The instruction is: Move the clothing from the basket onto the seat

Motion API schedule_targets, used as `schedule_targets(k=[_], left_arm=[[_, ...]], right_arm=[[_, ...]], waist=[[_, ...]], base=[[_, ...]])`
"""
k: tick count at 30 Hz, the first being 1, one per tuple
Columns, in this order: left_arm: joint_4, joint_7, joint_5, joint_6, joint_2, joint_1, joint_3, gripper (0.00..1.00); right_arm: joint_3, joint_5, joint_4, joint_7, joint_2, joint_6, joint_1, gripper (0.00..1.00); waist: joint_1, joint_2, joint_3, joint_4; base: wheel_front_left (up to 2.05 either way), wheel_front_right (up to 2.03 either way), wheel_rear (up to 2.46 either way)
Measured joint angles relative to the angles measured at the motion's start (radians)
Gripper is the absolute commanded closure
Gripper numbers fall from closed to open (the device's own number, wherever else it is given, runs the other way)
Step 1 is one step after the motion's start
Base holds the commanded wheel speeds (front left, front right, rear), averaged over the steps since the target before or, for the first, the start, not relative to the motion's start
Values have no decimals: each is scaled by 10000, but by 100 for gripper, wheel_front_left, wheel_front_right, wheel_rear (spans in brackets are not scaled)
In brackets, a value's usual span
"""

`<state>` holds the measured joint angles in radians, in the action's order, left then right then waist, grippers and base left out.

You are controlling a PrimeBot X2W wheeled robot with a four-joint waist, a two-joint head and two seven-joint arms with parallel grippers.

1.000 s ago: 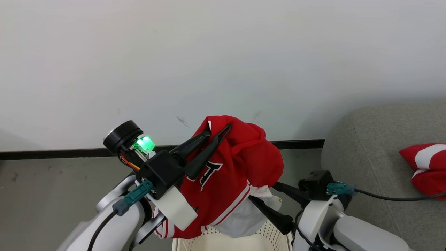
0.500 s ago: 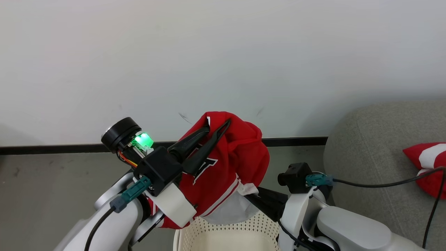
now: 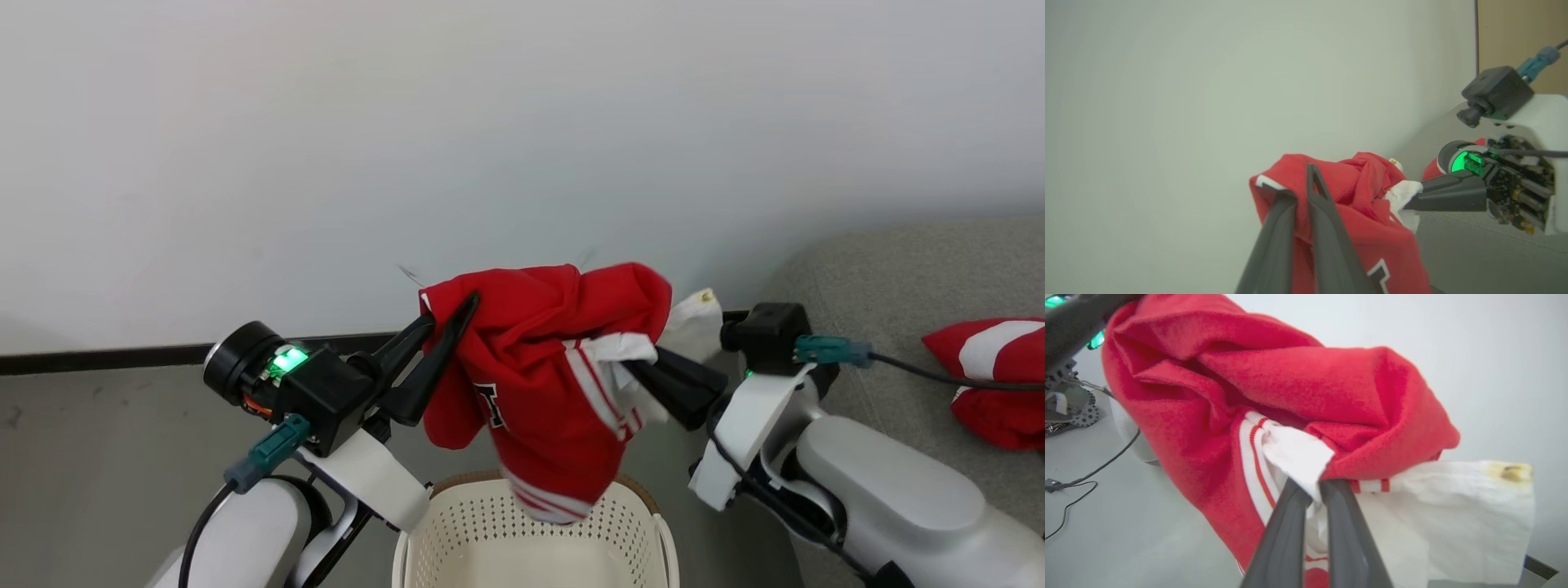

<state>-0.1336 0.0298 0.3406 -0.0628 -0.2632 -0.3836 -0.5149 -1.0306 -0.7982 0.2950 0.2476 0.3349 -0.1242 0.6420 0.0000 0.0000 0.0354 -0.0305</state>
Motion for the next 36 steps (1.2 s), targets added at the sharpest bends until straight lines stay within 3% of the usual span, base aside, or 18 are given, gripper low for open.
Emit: schedule_targets(k=[2, 3, 5, 6, 7, 22, 36], left_arm=[[213, 82, 228, 94, 54, 291, 130, 95], [280, 136, 314, 144, 61, 401, 161, 73], [418, 169, 422, 203, 86, 600, 196, 50], [500, 192, 474, 222, 100, 698, 201, 17], [564, 249, 520, 224, 119, 775, 203, 0], [846, 997, 892, 249, 506, 1495, 35, 0], [834, 1361, 890, -86, 988, 1755, -963, 0]], right_arm=[[963, 217, -284, 2, 230, 0, -26, 100], [1329, 303, -349, 0, 311, 0, -31, 100], [2015, 451, -476, 0, 502, 0, -43, 100], [2378, 529, -575, 2, 600, 0, -73, 100], [2694, 568, -640, 2, 675, -2, -102, 100], [6554, 1772, -1450, 33, 1459, 4, -1856, 100], [9384, 2617, -2222, 36, 1122, 6, -4711, 100]], waist=[[0, 0, -11, 108], [0, 0, -15, 150], [0, 0, -21, 234], [0, 0, -24, 280], [0, 0, -27, 326], [0, 0, -21, 1117], [0, 0, 105, 1927]], base=[[0, 0, 0], [0, 0, 0], [0, 0, 0], [0, 0, 0], [0, 0, 0], [0, 0, 0], [0, 0, 0]])
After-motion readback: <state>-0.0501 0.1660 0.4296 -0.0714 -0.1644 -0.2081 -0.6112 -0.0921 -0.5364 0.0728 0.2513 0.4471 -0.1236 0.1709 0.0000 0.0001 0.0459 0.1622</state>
